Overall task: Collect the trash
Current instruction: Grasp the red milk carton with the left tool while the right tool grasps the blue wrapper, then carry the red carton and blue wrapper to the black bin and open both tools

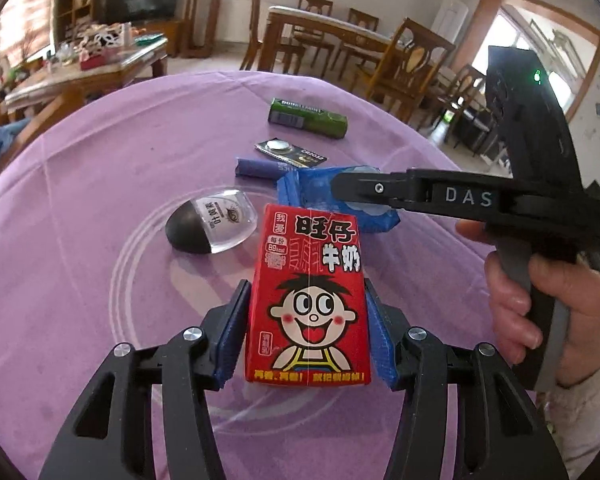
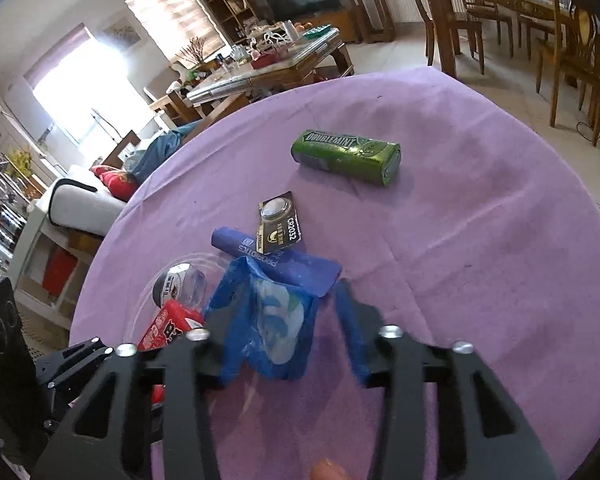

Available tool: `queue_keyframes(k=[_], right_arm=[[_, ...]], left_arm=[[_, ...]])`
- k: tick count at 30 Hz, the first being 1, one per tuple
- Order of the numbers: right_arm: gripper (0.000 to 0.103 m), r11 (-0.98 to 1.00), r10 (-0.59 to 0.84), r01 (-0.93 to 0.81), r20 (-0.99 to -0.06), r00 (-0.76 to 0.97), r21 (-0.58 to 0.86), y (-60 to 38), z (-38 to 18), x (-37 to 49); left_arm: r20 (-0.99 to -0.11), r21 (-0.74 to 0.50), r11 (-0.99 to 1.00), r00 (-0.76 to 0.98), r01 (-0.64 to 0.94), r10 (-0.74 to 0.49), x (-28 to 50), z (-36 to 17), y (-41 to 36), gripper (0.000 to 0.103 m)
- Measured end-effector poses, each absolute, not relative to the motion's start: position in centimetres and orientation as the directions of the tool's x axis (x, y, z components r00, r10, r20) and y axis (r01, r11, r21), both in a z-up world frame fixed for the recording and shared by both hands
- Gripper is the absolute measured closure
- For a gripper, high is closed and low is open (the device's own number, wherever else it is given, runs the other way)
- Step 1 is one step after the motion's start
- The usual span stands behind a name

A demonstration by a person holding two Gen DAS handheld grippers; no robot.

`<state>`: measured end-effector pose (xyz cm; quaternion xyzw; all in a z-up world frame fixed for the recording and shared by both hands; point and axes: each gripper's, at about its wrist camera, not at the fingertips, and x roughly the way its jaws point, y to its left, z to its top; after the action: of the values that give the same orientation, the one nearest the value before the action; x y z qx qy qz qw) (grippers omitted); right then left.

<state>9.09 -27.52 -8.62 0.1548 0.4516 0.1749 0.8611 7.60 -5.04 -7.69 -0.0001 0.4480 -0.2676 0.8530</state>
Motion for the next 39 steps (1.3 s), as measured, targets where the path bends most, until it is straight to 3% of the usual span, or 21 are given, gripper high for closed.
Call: queue_keyframes(k=[5,9,21,30,39], right_arm=[[0.083,0.867,0.474,-0.164,-0.676,0.564,0.471,-28.4,-8.2,7.9],[0.084,0.858,0.455,-0.132,-0.613,0.646,0.497,-30.7,-6.6,5.3],[0.084,0.935,0.156,0.02,-0.459,0.875,0.355,-39.1,-1.4,-4.5],[0.083,0.93,-0.08,0.218,-0.415,0.906,0.296,-47.0,-0.3,-11.2],[0.083,0.851,-0.231,0.397,-0.434,0.871,0.343,-54.5,-2.6,-15.8]], left_arm=[[-0.768,-0.204,0.859,0.468,0.469,-0.438,7.7,-7.9,-5.9,0.05],[-0.733,-0.196,0.857,0.51,0.476,-0.451,6.9,-7.1,-5.7,0.05],[-0.612,-0.204,0.803,0.568,0.559,-0.551,4.5,-4.5,-7.0,0.05],[-0.497,-0.252,0.614,0.445,0.748,-0.745,2.1,-0.9,-17.2,0.05],[-0.506,-0.26,0.436,0.263,0.862,-0.821,-1.1,-2.7,-30.0,0.05]])
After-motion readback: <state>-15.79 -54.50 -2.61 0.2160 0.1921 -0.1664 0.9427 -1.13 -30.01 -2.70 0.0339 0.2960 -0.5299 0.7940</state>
